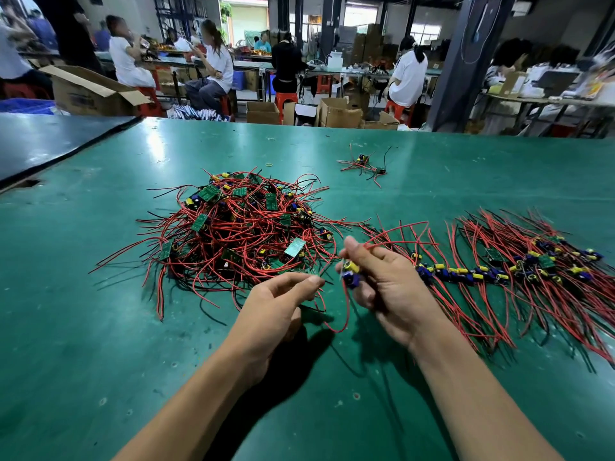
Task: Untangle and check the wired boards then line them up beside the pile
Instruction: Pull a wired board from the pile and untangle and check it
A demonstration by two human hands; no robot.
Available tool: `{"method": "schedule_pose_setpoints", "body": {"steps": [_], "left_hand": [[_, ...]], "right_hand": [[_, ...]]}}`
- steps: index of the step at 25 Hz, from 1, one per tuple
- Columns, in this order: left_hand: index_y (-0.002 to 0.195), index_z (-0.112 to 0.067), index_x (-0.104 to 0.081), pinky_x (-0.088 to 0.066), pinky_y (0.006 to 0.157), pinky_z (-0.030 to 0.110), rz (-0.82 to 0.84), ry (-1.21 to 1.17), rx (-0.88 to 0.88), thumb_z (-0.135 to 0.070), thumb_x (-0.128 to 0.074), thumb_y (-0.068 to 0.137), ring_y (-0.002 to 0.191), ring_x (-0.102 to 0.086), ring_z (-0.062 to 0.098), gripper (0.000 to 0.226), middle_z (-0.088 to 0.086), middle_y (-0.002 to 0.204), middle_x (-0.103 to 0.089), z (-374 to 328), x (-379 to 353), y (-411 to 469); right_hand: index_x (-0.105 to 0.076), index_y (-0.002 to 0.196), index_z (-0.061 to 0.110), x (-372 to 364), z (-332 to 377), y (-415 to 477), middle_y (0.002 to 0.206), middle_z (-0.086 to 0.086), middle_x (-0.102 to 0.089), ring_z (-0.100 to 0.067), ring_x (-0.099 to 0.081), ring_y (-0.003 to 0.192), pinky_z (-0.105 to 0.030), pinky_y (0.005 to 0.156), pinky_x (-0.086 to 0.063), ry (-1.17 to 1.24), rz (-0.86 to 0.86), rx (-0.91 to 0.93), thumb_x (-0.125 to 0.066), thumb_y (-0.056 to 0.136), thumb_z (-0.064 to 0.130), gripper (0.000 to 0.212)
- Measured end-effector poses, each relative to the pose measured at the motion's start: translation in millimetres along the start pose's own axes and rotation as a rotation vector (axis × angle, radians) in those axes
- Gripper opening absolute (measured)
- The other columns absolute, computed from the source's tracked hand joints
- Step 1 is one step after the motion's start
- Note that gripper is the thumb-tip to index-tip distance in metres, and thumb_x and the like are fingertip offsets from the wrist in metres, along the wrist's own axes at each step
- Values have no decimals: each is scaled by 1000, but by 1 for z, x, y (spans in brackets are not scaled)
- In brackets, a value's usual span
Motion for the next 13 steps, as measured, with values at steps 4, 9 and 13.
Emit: {"method": "schedule_pose_setpoints", "body": {"steps": [4,9,13], "left_hand": [[90,-10,-73,-29,37,15,15,26,-44,-34,-72,76,38,-26,11,28,4,49,-30,-2,-2,-5],[94,-7,-72,-23,43,22,11,-12,-103,-47,-72,68,44,-30,13,48,8,58,-47,-2,-1,-2],[102,-7,-71,-51,63,31,159,-109,-104,-46,-68,79,68,-64,25,46,19,85,-69,-1,-8,-2]], "right_hand": [[-75,69,16,-5,1,-3,83,-23,-48,-5,-34,31,-15,32,-26,-83,70,14,-82,63,44,29],[-74,68,18,-6,3,-4,67,-8,-63,-3,-34,30,-14,32,-27,35,155,-34,-79,68,40,22],[-70,68,16,-15,-7,-7,58,-3,-61,-7,-38,33,-16,34,-27,-326,116,69,-81,73,41,27]]}}
Point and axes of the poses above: each hand's wrist, its own y-axis towards the middle knuckle, its own x-axis out of the back of the hand, z = x × y, the point moved 3 cm from there along y, towards the middle knuckle
